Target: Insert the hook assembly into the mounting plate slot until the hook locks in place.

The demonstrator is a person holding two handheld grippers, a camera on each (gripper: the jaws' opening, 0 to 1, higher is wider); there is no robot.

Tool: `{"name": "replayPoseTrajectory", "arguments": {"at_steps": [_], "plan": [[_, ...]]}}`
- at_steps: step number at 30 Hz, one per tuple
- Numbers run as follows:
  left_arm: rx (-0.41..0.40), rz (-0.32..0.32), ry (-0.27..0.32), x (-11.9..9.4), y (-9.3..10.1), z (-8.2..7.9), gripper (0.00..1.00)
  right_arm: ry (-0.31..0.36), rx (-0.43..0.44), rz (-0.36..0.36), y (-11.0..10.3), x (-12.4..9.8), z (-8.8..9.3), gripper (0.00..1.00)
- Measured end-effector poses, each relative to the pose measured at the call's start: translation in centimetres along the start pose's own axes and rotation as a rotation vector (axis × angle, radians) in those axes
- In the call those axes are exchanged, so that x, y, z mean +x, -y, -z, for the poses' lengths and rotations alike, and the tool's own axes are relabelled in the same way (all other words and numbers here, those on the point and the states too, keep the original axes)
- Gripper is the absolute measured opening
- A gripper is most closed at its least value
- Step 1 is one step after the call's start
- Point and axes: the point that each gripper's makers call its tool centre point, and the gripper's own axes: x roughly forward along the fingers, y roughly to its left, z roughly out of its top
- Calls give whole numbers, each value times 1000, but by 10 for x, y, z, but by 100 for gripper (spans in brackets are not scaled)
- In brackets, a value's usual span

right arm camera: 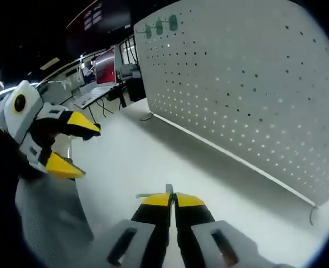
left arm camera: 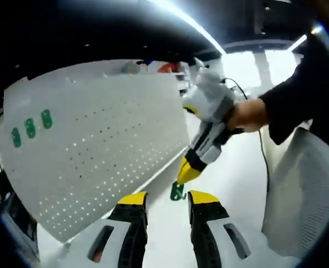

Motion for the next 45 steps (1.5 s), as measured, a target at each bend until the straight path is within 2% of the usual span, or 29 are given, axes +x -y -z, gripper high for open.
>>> {"name": "replayPoseTrajectory", "arguments": {"at_steps": [2, 4, 8, 11, 17, 21, 31, 38, 45], "plan": [[50, 21, -10, 3, 6, 2, 28, 0, 8, -12, -4, -1, -2, 0], [59, 44, -17, 5, 12, 4, 28, -4, 48, -50, -14, -2, -3, 0], [92, 63, -35, 8, 16, 10, 27, -15, 96, -82, -22, -5, -4, 0], [92, 67, -41, 10, 15, 14, 25, -20, 207, -143, -33, -7, -3, 0], [94, 85, -51, 11, 17, 19, 23, -54, 267, -186, -44, -9, 1, 0], [117, 110, -56, 11, 21, 21, 19, -84, 320, -220, -52, -8, 6, 0], [132, 148, -96, 14, 31, 29, 13, -113, 336, -216, -58, -7, 12, 0], [146, 141, -146, 18, 33, 39, 9, -108, 348, -209, -58, -6, 13, 0], [169, 136, -159, 19, 34, 41, 6, -106, 350, -218, -63, -5, 12, 0]]}}
